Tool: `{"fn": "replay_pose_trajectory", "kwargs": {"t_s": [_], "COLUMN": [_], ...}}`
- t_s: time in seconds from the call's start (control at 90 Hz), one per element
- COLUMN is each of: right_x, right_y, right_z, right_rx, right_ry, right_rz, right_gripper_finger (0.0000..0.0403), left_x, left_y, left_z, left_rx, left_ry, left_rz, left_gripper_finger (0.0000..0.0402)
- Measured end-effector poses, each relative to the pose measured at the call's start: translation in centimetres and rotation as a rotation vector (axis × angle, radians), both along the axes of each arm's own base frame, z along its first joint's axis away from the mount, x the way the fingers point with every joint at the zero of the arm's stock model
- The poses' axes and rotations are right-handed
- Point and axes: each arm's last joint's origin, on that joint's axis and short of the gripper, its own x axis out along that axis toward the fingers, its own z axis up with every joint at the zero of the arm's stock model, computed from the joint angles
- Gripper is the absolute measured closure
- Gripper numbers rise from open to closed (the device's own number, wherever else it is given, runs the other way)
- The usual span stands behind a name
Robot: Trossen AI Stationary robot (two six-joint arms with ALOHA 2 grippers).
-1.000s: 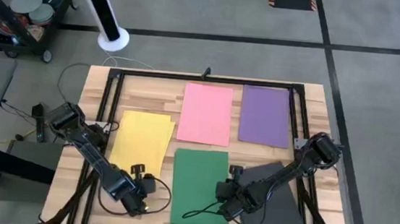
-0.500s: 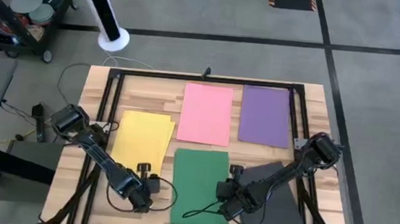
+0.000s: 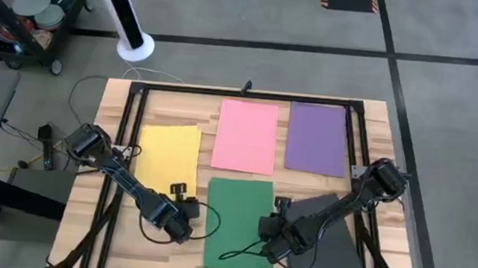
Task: Organize paper
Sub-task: Move the stacked yellow papers to the top left of the table
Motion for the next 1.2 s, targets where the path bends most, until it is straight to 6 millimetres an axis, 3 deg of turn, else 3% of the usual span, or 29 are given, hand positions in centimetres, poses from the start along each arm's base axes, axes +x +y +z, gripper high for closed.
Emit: {"fn": "replay_pose_trajectory", "kwargs": {"t_s": [0.222,0.444,0.622,0.8,1.011,1.2], "right_x": [-0.1,-0.1,-0.2,-0.2,-0.2,-0.5], "right_y": [0.2,0.2,0.2,0.1,0.1,0.3], "right_z": [0.0,0.0,0.0,0.0,0.0,0.0], "right_rx": [0.009,0.012,0.008,0.002,-0.015,-0.012], "right_ry": [-0.007,-0.008,-0.003,0.005,-0.014,-0.013], "right_rz": [-0.009,-0.014,-0.014,-0.014,-0.021,-0.023], "right_gripper_finger": [0.0403,0.0403,0.0403,0.0403,0.0403,0.0403], "left_x": [-0.9,-2.4,-4.4,-5.8,-7.1,-7.4], "left_y": [-0.6,1.3,2.4,1.6,2.1,1.6], "left_z": [0.9,3.5,4.0,3.5,0.3,0.2], "left_rx": [-0.053,-0.012,-0.095,-0.235,-0.176,-0.184], "left_ry": [-0.053,-0.243,-0.319,-0.134,0.048,0.064], "left_rz": [0.123,0.440,0.555,0.532,0.575,0.564], "left_gripper_finger": [0.0402,0.0402,0.0402,0.0402,0.0401,0.0402]}}
